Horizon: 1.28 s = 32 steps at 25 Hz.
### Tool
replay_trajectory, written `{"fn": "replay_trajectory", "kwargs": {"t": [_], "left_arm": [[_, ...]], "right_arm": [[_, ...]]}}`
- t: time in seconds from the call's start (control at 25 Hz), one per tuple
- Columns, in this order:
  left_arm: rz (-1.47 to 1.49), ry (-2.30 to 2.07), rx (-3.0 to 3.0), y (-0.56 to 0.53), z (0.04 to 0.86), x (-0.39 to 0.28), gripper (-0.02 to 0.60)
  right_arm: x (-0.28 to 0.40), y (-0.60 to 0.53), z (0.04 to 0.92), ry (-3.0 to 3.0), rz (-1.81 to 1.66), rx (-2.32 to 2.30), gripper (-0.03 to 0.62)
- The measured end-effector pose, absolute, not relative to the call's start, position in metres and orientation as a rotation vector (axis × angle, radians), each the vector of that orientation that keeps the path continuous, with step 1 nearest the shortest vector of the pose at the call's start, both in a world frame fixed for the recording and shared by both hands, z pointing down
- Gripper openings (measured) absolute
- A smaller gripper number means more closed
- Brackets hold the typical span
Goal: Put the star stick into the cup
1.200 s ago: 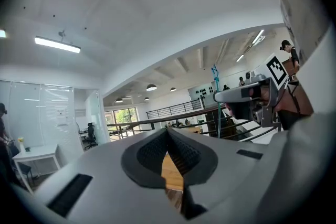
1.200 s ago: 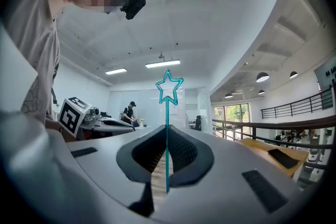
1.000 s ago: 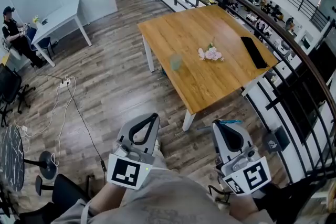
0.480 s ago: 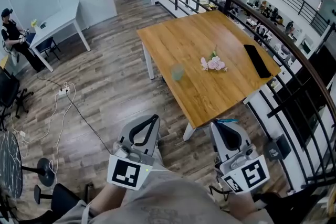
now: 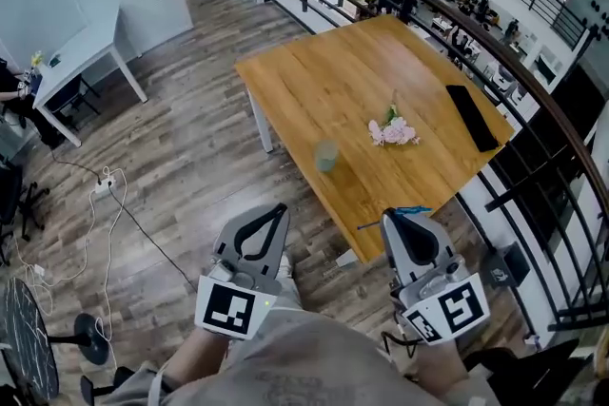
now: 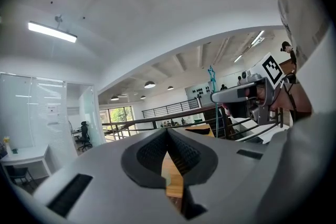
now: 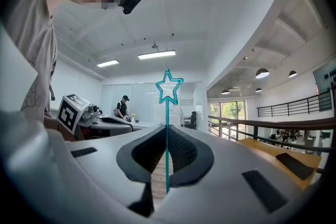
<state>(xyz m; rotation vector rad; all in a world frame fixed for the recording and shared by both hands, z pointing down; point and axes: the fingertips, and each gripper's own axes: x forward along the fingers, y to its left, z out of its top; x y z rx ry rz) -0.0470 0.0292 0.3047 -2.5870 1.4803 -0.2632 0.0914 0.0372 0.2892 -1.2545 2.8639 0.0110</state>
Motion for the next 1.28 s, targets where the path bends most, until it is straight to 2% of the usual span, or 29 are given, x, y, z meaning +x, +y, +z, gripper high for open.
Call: {"fn": "replay_trajectory", "kwargs": {"t": [0.56, 1.28], "left_arm": [[-0.338, 1.255, -2.668, -0.137, 0.310, -0.104, 0.017], [-0.343, 1.322, -2.722, -0.207, 0.314, -0.093, 0.017]], "right_arm": [[0.027, -0.119, 0.291, 2.799, -0.061, -1.466, 0.034], [0.042, -0.193, 0.289, 2.811, -0.086, -1.407, 0.035]]}}
